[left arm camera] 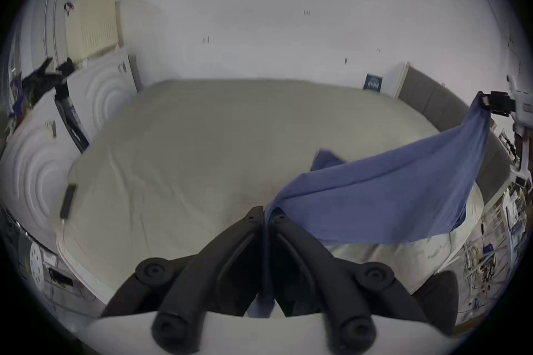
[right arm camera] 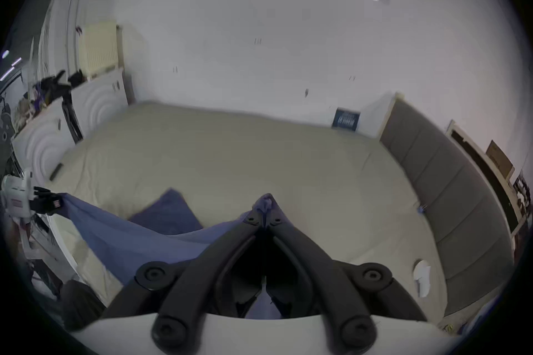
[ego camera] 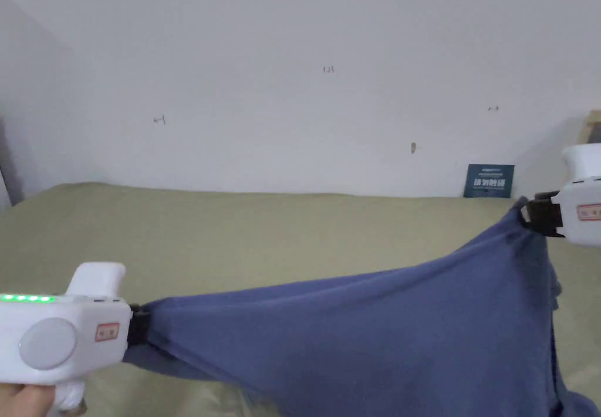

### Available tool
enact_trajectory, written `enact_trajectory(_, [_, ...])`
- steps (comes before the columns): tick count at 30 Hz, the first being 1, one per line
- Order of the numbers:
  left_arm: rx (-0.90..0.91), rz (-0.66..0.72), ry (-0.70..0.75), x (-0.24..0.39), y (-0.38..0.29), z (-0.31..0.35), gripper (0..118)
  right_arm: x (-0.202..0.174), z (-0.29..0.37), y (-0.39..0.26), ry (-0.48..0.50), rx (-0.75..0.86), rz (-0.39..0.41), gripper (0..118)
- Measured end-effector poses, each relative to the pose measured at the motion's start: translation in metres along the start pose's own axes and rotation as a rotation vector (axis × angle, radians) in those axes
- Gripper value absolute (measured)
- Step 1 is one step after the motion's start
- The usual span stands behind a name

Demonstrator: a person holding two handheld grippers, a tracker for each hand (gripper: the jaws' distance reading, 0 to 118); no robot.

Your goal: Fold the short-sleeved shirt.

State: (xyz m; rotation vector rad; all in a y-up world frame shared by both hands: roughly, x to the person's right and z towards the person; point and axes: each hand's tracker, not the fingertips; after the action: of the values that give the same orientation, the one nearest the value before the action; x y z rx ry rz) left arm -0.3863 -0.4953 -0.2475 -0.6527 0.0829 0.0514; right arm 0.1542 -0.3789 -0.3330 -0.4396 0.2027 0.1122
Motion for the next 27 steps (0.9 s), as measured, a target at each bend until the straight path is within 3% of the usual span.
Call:
enact_trajectory(5, [0.129, 0.009, -0.015, 0.011, 0.079, 0.039, 3, 0.010, 0.060, 0.040, -0.061, 0.112, -0.013, 0])
enact_trajectory(13, [0.221, -0.001, 0.020, 0.024, 0.164, 0.070, 3, 0.022, 0.084, 0.074, -0.098, 0.201, -0.095, 0])
enact_trajectory(27, [0.255, -0.010, 0.108, 0.029, 0.223, 0.058, 3, 0.029, 0.023, 0.107, -0.112, 0.220, -0.132, 0])
